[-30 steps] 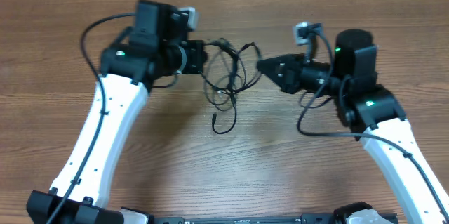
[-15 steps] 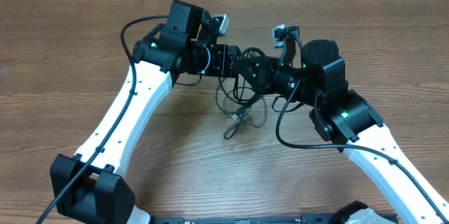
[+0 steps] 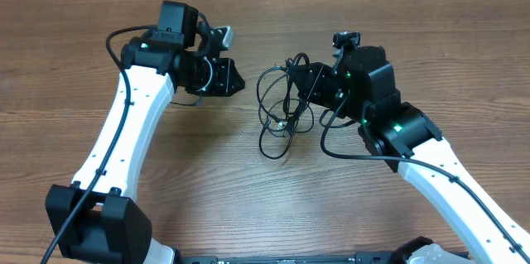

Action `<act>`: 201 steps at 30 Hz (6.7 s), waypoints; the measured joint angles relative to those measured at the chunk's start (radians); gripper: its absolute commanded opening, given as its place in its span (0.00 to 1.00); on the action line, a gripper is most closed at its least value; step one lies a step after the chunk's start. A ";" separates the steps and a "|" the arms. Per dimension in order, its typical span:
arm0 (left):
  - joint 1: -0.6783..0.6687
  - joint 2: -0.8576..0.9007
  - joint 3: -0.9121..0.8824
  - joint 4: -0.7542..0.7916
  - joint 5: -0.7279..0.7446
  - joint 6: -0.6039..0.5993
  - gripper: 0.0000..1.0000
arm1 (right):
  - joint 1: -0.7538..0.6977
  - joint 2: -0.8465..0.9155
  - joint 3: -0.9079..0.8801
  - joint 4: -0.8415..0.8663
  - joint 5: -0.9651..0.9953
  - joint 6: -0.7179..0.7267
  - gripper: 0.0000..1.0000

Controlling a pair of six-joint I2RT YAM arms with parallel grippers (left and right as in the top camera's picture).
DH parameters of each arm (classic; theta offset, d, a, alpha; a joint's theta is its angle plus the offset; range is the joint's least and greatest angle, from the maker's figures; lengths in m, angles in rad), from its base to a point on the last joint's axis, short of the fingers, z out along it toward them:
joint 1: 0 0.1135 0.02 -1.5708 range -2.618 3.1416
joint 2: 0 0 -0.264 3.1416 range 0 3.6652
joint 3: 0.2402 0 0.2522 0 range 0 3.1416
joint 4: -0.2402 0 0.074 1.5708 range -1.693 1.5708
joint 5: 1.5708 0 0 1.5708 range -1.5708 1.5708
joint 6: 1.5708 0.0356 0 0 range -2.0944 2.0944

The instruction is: Untangle cables

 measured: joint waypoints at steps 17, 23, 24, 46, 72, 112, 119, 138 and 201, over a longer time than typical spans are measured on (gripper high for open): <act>-0.196 0.001 0.002 0.179 0.082 0.048 0.48 | -0.051 0.017 0.000 0.090 -0.142 0.042 0.04; -0.189 0.003 0.002 0.120 0.055 0.047 0.50 | -0.053 0.017 0.000 0.055 -0.076 0.050 0.04; -0.182 0.003 0.002 0.111 0.051 0.047 0.51 | -0.053 0.017 0.000 0.035 -0.052 0.050 0.04; -0.192 0.023 0.002 0.114 -0.124 -0.192 0.51 | -0.243 0.159 0.075 -0.362 -0.101 -0.153 0.86; -0.338 0.447 0.003 0.467 -0.492 0.289 0.59 | -0.315 0.152 0.076 -0.445 -0.100 -0.207 0.86; -0.073 0.207 0.215 0.150 0.182 -0.074 0.04 | -0.196 0.187 0.076 -0.229 -0.256 -0.453 0.69; -0.073 0.207 0.215 0.150 0.220 -0.074 0.04 | -0.197 0.278 0.076 -0.168 -0.307 -0.558 0.16; -0.083 0.207 0.214 0.205 -0.106 -0.228 0.04 | -0.198 0.304 0.076 -0.019 -0.990 -0.609 0.04; -0.049 -0.014 0.253 0.177 0.152 -0.142 0.04 | -0.174 0.294 0.428 -0.691 0.234 -0.256 0.18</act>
